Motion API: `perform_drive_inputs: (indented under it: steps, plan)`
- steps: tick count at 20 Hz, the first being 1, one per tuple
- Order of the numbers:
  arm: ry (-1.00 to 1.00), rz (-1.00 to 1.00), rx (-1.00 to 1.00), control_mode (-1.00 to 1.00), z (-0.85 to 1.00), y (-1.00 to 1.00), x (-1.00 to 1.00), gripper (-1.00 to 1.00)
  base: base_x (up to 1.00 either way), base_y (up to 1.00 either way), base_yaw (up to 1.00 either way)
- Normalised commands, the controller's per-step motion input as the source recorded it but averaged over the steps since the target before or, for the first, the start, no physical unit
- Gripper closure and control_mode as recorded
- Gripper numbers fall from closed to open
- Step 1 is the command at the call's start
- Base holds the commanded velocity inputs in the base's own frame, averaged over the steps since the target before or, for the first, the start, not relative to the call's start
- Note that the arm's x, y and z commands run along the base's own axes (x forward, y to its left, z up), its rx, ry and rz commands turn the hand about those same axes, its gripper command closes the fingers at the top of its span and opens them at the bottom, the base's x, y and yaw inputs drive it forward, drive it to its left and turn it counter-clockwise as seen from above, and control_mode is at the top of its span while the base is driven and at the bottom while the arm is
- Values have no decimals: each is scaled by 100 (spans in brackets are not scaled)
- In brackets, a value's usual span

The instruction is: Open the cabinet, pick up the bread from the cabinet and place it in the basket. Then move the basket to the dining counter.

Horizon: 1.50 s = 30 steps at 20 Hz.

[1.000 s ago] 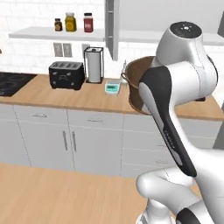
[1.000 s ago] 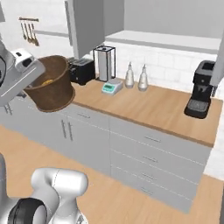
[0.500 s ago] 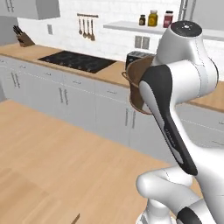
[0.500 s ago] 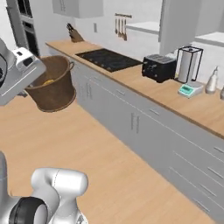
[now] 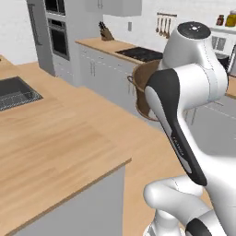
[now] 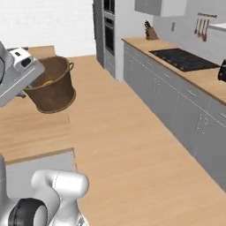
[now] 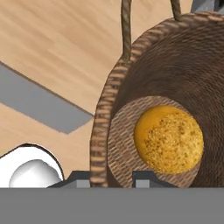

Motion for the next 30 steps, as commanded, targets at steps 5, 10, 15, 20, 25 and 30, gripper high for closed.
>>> perform_drive_inputs:
  steps: [5,10,15,20,25,30]
  plan:
    - [0,0,0,100,0,0,0,100,-68,42,53]
    - [0,0,0,100,0,0,0,100,5,98,30]
    - [0,0,0,100,0,0,0,100,3,100,22]
    - [0,0,0,100,0,0,0,100,10,100,20]
    - [0,0,0,100,0,0,0,100,57,76,16]
    - [0,0,0,100,0,0,0,100,21,31,13]
